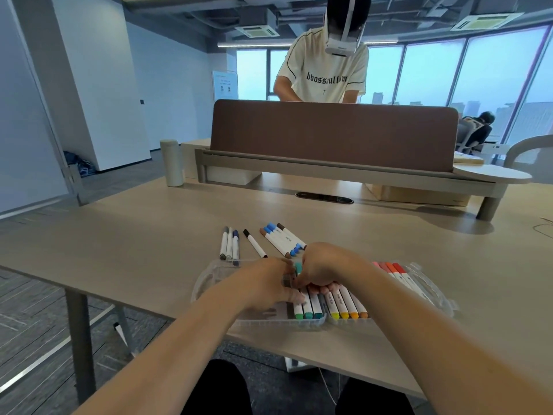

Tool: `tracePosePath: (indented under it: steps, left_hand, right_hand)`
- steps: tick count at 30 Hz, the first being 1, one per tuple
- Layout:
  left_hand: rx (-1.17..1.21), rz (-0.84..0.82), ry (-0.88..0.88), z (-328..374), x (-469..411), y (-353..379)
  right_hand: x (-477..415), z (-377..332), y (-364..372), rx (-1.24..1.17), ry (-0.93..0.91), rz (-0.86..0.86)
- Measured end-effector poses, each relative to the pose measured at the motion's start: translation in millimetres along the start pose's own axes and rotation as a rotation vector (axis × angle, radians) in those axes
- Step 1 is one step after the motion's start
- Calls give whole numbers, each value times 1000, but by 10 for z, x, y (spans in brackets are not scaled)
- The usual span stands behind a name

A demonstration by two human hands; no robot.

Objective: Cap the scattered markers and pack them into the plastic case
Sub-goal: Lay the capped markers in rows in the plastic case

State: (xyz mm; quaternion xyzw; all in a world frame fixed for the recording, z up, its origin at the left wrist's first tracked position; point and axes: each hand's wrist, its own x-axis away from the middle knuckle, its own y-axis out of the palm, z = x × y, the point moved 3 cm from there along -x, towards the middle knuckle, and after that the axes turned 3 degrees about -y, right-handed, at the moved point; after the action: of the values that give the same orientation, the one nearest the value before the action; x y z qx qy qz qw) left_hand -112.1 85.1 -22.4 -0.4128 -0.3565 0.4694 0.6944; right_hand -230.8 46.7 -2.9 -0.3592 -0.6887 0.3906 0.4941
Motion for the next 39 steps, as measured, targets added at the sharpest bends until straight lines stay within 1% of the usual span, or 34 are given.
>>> tracePosePath:
  steps: [2,4,7,9,12,15,16,20,22,24,26,31,35,39]
  left_hand:
    - [45,76,-12,-41,32,-75]
    - [136,205,-70,-155,55,-198]
    - [270,394,-131,-401,35,-381]
    - [328,502,-187,-569,21,-521]
    - [384,567,-240,-794,2,-701]
    - [448,579,-262,-967,-12,-815]
    - [458,579,-264,-1012,-26,-832]
    - [480,580,-267,-1162,-108,-854]
    - [477,585,-266,-1227,-147,-855]
    - [490,592,-262,-1275,-178,-853]
    - [500,596,-266,-1303,-200,-836]
    - [516,575,-263,-1230,-203,-765]
    - [530,553,-243,-1045,-114,-739]
    - [518,463,-216,-797,-62,-596]
  right_hand:
    - [-40,-12,-16,-33,3,51]
    - [-114,-45,-44,-74,-4,143]
    - [-271,-215,-107,-67,-11,244]
    - [-398,-401,-170,-56,-32,268]
    - [-597,-696,-242,-34,-62,244]
    - [-859,-953,-293,-25,-100,241]
    - [-944,-1028,-303,9,-93,213]
    - [-1221,-1242,-312,196,-45,82]
    - [-1346,-1293,-272,336,-39,-8]
    - [-1470,-1313,-241,419,-30,-39]
    - [-1539,-1313,-219,397,-12,-67]
    - [-1377,-1261,-279,303,-14,-39]
    - [-947,-1087,-416,101,-54,52]
    - [-432,-808,-416,19,-39,-7]
